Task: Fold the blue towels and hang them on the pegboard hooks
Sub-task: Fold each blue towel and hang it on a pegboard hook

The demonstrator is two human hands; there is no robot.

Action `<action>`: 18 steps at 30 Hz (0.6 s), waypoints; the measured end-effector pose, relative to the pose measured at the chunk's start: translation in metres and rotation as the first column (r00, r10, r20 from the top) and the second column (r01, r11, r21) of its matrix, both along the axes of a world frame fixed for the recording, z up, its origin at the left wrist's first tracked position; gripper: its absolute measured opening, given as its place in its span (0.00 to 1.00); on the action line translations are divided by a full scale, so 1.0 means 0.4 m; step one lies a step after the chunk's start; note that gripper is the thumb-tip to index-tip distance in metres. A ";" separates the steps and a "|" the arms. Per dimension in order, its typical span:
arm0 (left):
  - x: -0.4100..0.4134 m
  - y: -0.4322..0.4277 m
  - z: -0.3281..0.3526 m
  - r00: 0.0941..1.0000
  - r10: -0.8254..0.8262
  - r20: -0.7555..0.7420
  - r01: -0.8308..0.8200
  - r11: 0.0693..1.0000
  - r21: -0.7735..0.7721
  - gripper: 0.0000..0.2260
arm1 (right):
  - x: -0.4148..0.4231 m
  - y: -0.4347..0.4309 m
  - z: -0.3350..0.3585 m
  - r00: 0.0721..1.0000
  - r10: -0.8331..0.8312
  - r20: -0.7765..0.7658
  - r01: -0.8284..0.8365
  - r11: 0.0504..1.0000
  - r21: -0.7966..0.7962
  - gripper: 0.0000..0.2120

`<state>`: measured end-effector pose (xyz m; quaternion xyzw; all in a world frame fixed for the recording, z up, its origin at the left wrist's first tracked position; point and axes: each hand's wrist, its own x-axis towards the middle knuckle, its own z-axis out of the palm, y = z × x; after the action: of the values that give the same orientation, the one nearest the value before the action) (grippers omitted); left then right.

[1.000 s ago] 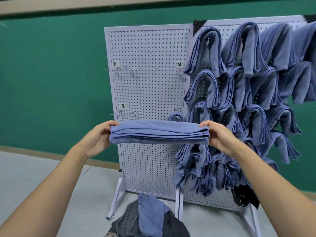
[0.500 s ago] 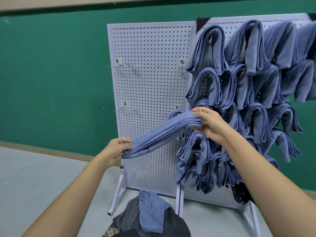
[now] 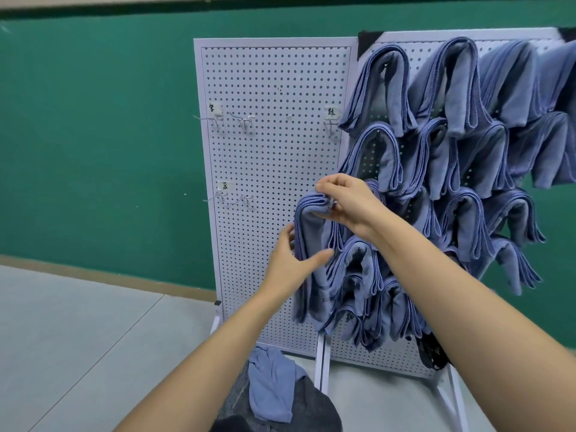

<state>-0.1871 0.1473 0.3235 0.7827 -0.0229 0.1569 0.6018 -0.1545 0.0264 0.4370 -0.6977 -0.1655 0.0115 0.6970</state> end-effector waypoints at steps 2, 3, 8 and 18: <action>0.010 -0.029 -0.020 0.996 0.073 0.053 -0.074 0.997 0.018 0.37 | -0.006 0.000 0.000 1.000 0.022 -0.017 -0.021 0.998 0.054 0.04; 0.011 -0.035 -0.025 0.990 0.117 0.079 -0.118 0.993 0.010 0.31 | -0.007 -0.004 0.000 0.999 0.026 -0.028 -0.023 0.996 0.086 0.04; 0.010 0.009 -0.005 0.970 0.215 0.113 -0.205 0.974 -0.094 0.14 | 0.007 -0.068 -0.018 0.996 -0.024 -0.091 0.043 0.976 0.214 0.02; 0.032 0.124 0.079 0.952 0.284 0.117 -0.295 0.952 0.087 0.11 | 0.031 -0.089 -0.163 0.981 -0.172 0.094 0.190 0.947 -0.259 0.11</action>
<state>-0.1743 0.1970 0.3553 0.7986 0.0530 0.2824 0.5289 -0.1422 -0.0093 0.3717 -0.7973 -0.1220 -0.0547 0.5887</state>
